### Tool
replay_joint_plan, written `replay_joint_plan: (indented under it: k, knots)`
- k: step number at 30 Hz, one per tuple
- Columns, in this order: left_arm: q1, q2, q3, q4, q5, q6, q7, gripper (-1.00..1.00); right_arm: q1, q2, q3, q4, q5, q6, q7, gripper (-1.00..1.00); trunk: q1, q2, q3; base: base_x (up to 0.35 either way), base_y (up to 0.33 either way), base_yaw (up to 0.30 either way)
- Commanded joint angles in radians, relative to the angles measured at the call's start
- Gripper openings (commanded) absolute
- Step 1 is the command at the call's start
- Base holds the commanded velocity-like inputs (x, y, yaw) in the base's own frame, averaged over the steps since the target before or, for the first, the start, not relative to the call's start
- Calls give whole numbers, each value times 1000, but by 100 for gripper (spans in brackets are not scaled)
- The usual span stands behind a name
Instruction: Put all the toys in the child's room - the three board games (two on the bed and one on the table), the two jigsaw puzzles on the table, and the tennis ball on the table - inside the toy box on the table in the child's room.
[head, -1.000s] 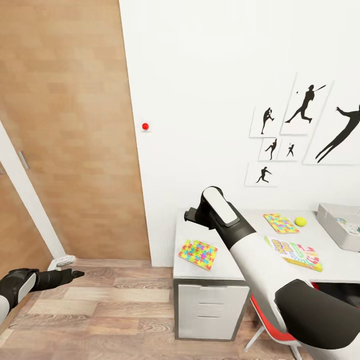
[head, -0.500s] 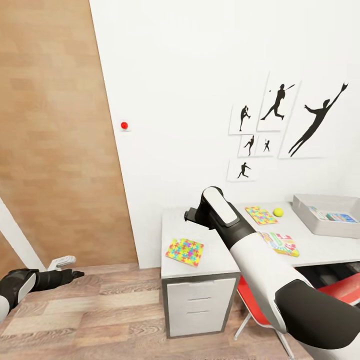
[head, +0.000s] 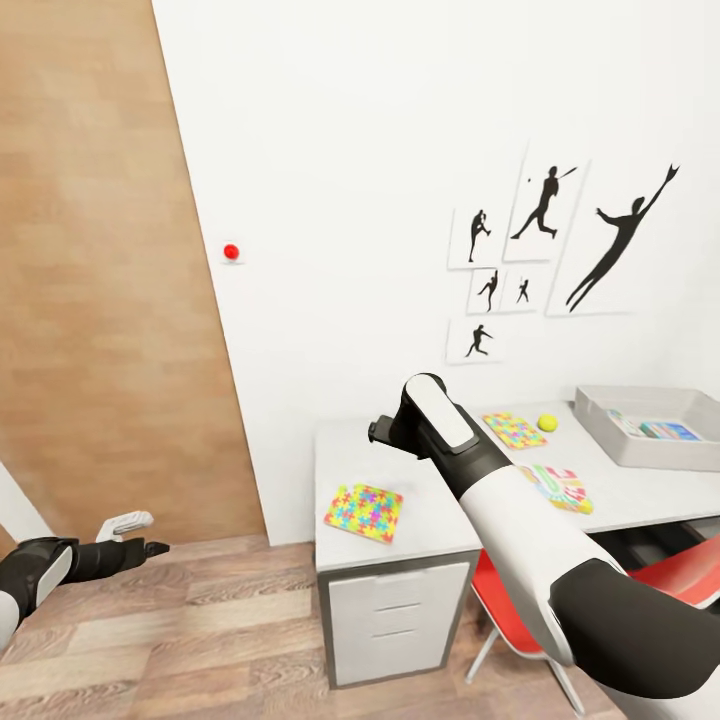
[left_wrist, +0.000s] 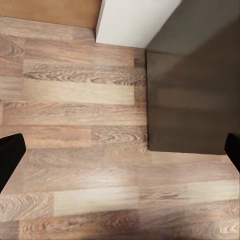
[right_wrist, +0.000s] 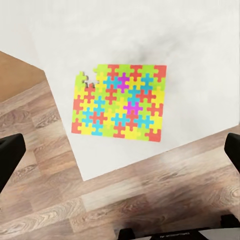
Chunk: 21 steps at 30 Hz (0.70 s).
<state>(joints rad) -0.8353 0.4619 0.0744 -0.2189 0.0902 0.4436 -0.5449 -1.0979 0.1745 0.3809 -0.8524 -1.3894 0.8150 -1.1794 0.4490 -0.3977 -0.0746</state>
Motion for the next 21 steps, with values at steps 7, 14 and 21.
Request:
replay_joint_plan:
  k: [7,14,21]
  knots:
    - [-1,-2,6,-1,8,10,-1,100,-1,0,1,0,-7,7,-8,100,1,-2,-6,118,81,-1]
    - [0,-9,6,-1,8,11,0,100,-1,0,1,3,-8,10,-7,100,1,-2,-14,14,63,29]
    - [1,-15,6,-1,8,12,-1,100,-1,0,1,24,-8,12,-6,100,1,-2,-24,5,34,75]
